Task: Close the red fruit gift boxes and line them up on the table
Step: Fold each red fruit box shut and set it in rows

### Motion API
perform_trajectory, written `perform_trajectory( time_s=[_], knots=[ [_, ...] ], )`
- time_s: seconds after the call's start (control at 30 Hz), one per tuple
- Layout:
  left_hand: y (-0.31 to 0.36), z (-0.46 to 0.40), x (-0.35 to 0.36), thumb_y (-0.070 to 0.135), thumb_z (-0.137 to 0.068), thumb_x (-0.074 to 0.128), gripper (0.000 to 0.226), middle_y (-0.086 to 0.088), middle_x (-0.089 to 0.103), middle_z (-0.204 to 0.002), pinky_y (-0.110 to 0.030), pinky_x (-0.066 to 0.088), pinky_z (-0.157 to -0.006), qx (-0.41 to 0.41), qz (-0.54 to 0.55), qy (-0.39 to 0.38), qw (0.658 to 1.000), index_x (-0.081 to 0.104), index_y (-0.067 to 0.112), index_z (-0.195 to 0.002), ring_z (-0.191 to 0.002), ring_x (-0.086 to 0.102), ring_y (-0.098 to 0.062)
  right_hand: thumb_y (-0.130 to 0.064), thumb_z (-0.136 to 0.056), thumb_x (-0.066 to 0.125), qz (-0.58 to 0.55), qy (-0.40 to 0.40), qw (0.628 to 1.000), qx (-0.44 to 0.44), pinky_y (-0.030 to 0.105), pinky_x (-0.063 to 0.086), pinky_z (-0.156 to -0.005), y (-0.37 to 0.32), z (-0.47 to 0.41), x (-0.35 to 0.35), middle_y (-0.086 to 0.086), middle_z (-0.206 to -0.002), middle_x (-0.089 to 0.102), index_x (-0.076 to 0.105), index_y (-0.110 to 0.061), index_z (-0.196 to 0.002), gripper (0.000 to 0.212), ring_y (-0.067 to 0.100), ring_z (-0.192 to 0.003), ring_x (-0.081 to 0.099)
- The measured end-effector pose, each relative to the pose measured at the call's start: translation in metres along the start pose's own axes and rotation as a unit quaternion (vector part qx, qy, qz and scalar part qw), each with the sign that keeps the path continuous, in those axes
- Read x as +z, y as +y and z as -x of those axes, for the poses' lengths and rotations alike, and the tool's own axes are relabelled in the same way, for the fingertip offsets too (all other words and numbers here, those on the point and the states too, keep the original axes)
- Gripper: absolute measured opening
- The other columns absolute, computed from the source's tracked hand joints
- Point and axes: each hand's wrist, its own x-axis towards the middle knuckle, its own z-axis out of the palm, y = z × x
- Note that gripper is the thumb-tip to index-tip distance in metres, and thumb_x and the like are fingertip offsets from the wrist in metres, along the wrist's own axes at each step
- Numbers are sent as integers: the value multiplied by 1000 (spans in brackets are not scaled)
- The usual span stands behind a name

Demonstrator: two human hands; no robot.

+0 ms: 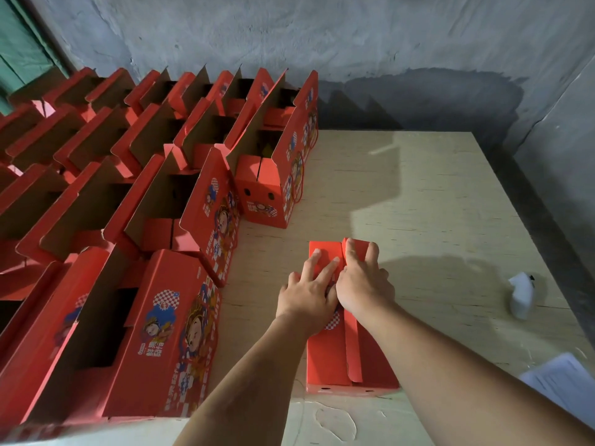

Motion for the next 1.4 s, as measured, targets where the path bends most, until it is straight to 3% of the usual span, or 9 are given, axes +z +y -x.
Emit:
perform_trajectory(
  time_s=[0.23,0.47,0.6,0.7,0.8,0.97,1.07,1.23,1.4],
  knots=[
    [-4,0,1,59,-103,23,54,18,-5,-169,-55,35,-112,10,7,-9,1000,5,60,-154,-141,33,-41,-31,-101,45,12,-19,999,34,48,45,-94,-11,2,3,-2,-167,-2,4,-48,-158,72,37,-129,42],
    [-10,-7,0,47,-104,19,58,8,-7,-171,-56,17,-124,53,-2,-39,998,10,46,-161,-157,10,-33,-56,-104,32,37,-45,998,-29,54,43,-98,7,3,-1,-1,-170,-10,-2,-52,-156,62,40,-138,35],
    [-2,-3,-7,49,-104,21,56,10,-7,-171,-60,8,-124,14,-2,-45,999,9,54,-159,-150,25,-41,-63,-103,23,93,-104,988,-67,55,37,-108,16,-6,-8,-2,-169,-21,-5,-53,-156,61,42,-143,29],
    [14,5,-8,51,-106,20,58,6,-11,-172,-56,-6,-126,-2,-18,-23,1000,4,47,-161,-155,11,-38,-61,-105,26,16,-109,990,-90,52,34,-114,28,0,-6,-2,-167,-27,-3,-50,-159,62,42,-142,34],
    [20,36,8,56,-106,18,62,2,-13,-172,-51,-11,-126,-8,-4,10,1000,3,39,-164,-157,-6,-32,-44,-107,40,-97,-37,987,-125,44,37,-114,49,28,8,9,-170,-13,15,-32,-163,63,41,-143,39],
    [21,84,33,72,-97,-1,73,5,-24,-169,-50,-2,-126,-31,-48,29,998,-18,40,-160,-156,3,-29,-38,-105,48,-200,-46,970,-131,41,44,-109,82,77,28,6,-169,4,17,-36,-162,64,25,-140,49],
    [22,79,34,67,-98,-1,72,4,-20,-170,-44,10,-125,-17,-51,45,998,-12,35,-162,-154,8,-27,-31,-104,53,-217,-5,966,-138,33,46,-103,79,85,22,7,-165,16,26,-29,-161,63,23,-135,54],
    [1,78,37,32,-110,24,56,9,-6,-170,-41,16,-121,68,109,84,988,11,31,-164,-157,0,-12,-70,-83,60,-209,-56,966,-138,40,29,-122,79,103,24,-2,-169,-7,19,-41,-161,93,21,-155,19],
    [2,75,42,67,-98,11,68,13,2,-171,-34,16,-120,27,126,80,988,20,44,-161,-154,15,-21,-54,-93,63,-177,-66,974,-128,42,37,-117,76,102,19,5,-169,-12,14,-36,-162,87,32,-152,28]
  ],
)
